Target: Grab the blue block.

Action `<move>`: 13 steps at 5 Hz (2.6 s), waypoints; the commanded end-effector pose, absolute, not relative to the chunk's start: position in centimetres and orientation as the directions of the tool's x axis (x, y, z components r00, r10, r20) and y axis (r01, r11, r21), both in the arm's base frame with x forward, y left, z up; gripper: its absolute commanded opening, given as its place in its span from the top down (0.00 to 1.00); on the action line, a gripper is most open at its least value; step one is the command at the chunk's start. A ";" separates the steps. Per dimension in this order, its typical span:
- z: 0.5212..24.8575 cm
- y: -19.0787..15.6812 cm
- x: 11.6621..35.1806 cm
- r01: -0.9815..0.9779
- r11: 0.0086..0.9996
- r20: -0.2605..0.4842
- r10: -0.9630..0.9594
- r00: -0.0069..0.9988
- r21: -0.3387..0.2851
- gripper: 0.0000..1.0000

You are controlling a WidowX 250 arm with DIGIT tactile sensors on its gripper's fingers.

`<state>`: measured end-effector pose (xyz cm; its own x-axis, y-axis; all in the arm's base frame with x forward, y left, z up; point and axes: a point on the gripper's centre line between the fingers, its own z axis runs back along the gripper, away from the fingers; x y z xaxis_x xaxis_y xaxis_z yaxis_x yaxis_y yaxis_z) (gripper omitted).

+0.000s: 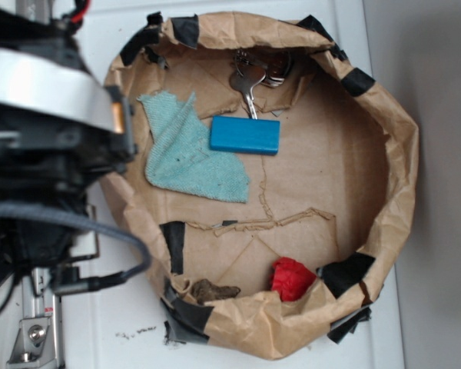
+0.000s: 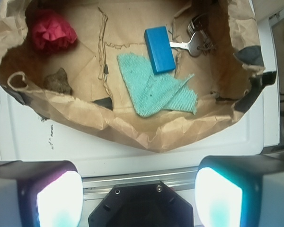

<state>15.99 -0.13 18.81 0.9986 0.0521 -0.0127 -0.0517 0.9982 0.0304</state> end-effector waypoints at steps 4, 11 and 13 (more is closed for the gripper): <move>8.1 3.5 30.6 0.165 0.981 0.177 -0.180 0.968 0.100 0.00; 3.1 4.4 26.9 0.205 0.975 0.022 -0.208 0.978 0.081 0.00; 2.9 4.7 27.2 0.166 0.983 0.015 -0.168 0.986 0.072 1.00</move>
<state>26.46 4.67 1.95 0.9860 -0.1643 -0.0295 0.1657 0.9847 0.0533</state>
